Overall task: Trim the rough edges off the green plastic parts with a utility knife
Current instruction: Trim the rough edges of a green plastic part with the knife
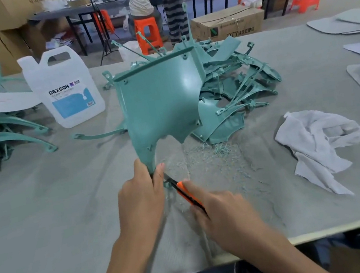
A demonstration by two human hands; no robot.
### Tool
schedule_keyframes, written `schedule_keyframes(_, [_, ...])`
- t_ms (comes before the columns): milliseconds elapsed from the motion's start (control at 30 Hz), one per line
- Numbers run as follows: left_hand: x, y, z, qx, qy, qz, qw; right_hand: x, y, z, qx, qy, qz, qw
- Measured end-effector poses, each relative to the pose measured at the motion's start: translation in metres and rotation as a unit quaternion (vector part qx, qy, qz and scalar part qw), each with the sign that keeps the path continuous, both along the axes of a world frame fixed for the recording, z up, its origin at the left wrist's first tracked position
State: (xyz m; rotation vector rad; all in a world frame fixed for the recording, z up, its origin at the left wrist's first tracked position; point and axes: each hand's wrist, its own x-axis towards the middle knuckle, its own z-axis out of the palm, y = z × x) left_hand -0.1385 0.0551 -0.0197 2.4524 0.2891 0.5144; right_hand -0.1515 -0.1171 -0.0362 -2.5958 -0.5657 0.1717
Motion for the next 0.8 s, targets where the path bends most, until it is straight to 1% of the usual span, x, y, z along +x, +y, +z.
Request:
schedule_keyframes(133, [0.000,0.002,-0.002,0.004,-0.008,0.003,1.000,0.007,-0.003,-0.006,0.001,-0.023,-0.007,1.000])
schedule_keyframes(200, [-0.001,0.003,-0.002,0.004,-0.011,0.002,1.000,0.012,-0.009,-0.007,0.018,-0.032,-0.034,0.999])
schedule_keyframes(267, [-0.001,0.002,-0.003,0.006,-0.019,0.003,1.000,0.011,-0.013,-0.007,0.041,-0.036,-0.040,0.998])
schedule_keyframes(333, [0.000,0.001,-0.004,0.011,-0.026,0.007,1.000,0.002,-0.010,-0.007,0.059,-0.025,-0.018,0.998])
schedule_keyframes(400, [0.001,0.000,-0.004,0.012,-0.031,0.007,0.999,-0.004,-0.006,-0.009,0.053,-0.015,-0.002,0.998])
schedule_keyframes(633, [-0.003,0.004,-0.007,0.001,-0.039,0.005,0.999,-0.001,-0.001,-0.010,0.074,-0.010,-0.034,0.997])
schedule_keyframes(800, [-0.004,0.007,-0.011,-0.025,-0.039,0.010,0.999,-0.007,-0.002,-0.015,0.108,0.047,-0.034,0.992])
